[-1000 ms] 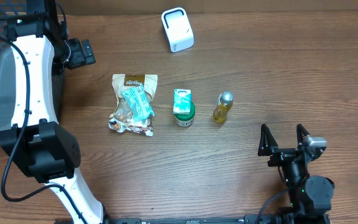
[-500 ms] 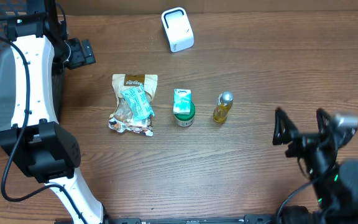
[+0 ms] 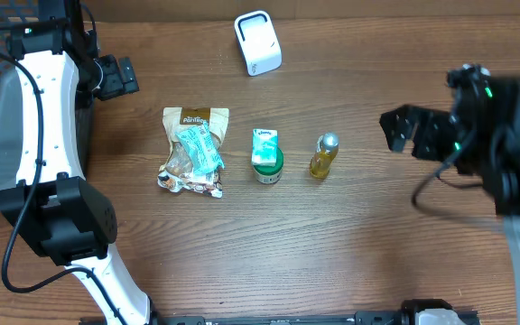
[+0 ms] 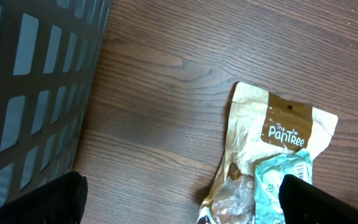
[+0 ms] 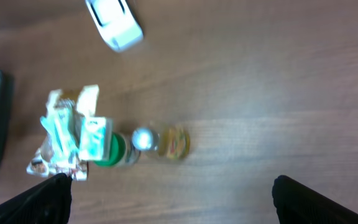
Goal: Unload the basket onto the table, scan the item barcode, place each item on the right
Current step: 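Move the right gripper over the yellow Vim bottle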
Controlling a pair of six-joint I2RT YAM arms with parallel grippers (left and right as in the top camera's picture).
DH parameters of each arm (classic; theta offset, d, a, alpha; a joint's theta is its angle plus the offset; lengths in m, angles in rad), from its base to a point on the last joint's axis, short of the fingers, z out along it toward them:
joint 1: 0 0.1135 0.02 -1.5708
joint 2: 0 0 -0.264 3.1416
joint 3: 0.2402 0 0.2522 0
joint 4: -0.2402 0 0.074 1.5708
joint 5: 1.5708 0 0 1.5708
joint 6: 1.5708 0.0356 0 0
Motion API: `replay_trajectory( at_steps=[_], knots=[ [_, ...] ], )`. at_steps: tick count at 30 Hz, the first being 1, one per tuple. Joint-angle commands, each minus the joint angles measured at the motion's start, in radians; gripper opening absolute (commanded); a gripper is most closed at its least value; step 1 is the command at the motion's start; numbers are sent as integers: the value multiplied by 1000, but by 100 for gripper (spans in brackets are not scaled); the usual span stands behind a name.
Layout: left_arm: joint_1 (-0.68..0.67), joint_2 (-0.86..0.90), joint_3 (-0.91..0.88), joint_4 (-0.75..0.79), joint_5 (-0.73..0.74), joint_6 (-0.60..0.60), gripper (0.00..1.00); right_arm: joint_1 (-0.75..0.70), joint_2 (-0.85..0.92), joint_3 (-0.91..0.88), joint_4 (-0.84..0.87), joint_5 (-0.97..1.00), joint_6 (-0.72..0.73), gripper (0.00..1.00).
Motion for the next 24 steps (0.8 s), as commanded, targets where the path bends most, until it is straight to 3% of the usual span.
replay_trajectory(
  at_steps=[1,7,10,17,20,24],
  knots=[
    [1,0,25,0,4,19,100,-2,101,61,-23,-72,-5,100],
    [1,0,25,0,4,19,100,-2,192,61,39,-281,-14,100],
    [1,0,25,-1,4,19,100,-2,207,61,50,-365,-85,100],
    [1,0,25,-1,4,19,99,-2,211,61,89,-405,-60,100],
    [1,0,25,0,4,19,100,2,211,62,96,-404,-45,83],
    [1,0,25,0,4,19,99,19,217,112,76,-320,36,77]
  ],
)
